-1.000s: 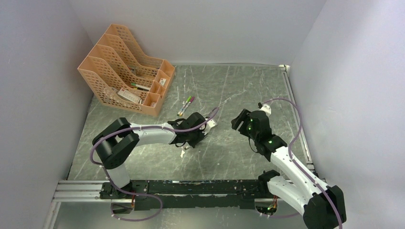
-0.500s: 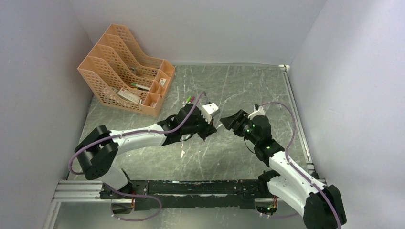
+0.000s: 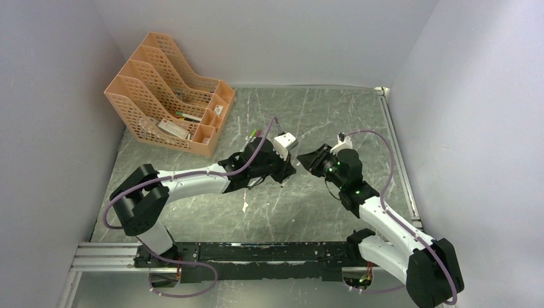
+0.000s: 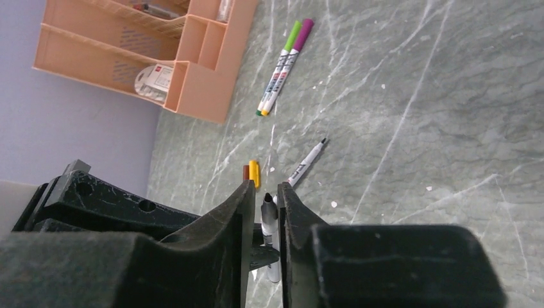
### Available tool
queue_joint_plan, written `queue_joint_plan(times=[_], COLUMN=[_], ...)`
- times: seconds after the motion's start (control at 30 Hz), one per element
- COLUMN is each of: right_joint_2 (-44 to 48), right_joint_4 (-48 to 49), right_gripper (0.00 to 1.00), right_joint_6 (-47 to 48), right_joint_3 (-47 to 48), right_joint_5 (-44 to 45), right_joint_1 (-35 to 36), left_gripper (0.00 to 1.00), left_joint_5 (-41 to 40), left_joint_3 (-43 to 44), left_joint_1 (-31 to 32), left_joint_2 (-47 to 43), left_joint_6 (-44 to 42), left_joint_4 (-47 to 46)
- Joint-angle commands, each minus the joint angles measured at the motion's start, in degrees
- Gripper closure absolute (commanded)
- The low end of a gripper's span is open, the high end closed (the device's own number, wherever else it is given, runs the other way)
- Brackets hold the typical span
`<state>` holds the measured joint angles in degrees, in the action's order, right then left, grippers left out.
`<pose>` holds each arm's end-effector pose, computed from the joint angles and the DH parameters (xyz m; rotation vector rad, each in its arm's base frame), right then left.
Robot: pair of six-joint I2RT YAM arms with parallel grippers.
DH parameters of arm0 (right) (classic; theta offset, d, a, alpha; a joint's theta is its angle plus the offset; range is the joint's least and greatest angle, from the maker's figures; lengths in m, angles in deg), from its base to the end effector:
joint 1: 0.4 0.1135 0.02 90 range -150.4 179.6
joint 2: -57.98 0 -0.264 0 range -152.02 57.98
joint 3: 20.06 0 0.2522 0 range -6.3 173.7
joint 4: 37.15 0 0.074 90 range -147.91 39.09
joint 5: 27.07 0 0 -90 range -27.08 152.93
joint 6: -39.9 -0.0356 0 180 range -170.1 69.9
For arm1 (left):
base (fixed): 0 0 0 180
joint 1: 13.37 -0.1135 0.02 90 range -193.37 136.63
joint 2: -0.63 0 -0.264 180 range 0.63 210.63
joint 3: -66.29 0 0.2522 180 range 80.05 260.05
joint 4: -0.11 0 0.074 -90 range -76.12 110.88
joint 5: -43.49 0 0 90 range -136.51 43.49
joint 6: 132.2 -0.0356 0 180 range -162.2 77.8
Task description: Insert the pens into the pen caps
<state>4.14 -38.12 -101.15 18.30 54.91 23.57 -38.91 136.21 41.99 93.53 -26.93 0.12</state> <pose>0.1918 0.0907 0.2284 0.3636 1.9541 1.0137 0.2043 -0.3039 0.2360 0.8019 1.9299 -0.9121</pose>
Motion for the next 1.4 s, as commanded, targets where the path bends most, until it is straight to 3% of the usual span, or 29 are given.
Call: queue_joint_plan(times=[0.0,0.1,0.2,0.33,0.47,0.57,0.7,0.8,0.9,1.0,1.07,1.27,1.37], right_joint_2=[-0.7,-0.8,-0.4,0.4,1.3,1.2,1.9,2.2,2.7,4.6,6.0,-0.1,-4.8], right_joint_4=[-0.5,-1.2,-1.5,-1.8,-1.6,-0.6,0.9,0.2,-0.4,-0.3,-0.8,-3.0,-4.1], right_gripper=[0.86,1.00,1.00,1.00,1.00,1.00,1.00,1.00,1.00,0.69,0.57,0.53,0.52], right_joint_6=[2.0,2.9,3.3,3.5,3.3,2.2,0.2,0.5,0.9,1.0,1.4,4.6,7.6], right_joint_3=[1.8,1.8,2.0,3.0,4.1,4.0,2.8,2.8,2.9,2.4,2.0,3.1,4.4], right_joint_5=[-0.6,-0.9,-1.0,-1.6,-2.2,-3.2,-3.8,-3.5,-3.1,-0.9,1.2,0.8,7.7], right_joint_1=[0.7,0.7,0.7,0.7,0.7,0.8,0.8,0.7,0.7,0.7,0.7,1.3,7.0], left_gripper=[0.93,0.93,0.93,0.66,0.55,0.57,0.67,0.90,0.93,0.93,0.93,0.93,0.93], left_joint_5=[-1.1,0.0,0.9,2.5,3.5,4.2,4.5,4.2,3.4,-0.7,-3.4,-2.9,-7.0], left_joint_3=[2.8,3.2,3.4,2.4,1.4,1.2,1.3,1.2,0.6,-0.8,-2.3,-11.6,-14.3], left_joint_1=[0.5,0.5,0.5,0.5,0.5,0.5,0.5,0.5,0.5,0.1,-1.9,-15.0,-18.8], left_joint_2=[1.5,1.9,2.2,1.8,1.6,1.7,1.8,1.6,0.9,-0.7,-2.7,-14.3,-22.2], left_joint_6=[1.9,3.0,3.4,3.7,4.3,4.3,6.4,6.4,6.1,5.5,5.5,12.6,13.8], left_joint_4=[-2.1,-3.3,-4.0,-5.4,-6.6,-7.4,-7.5,-7.3,-7.4,-6.1,-5.0,-6.4,-4.0])
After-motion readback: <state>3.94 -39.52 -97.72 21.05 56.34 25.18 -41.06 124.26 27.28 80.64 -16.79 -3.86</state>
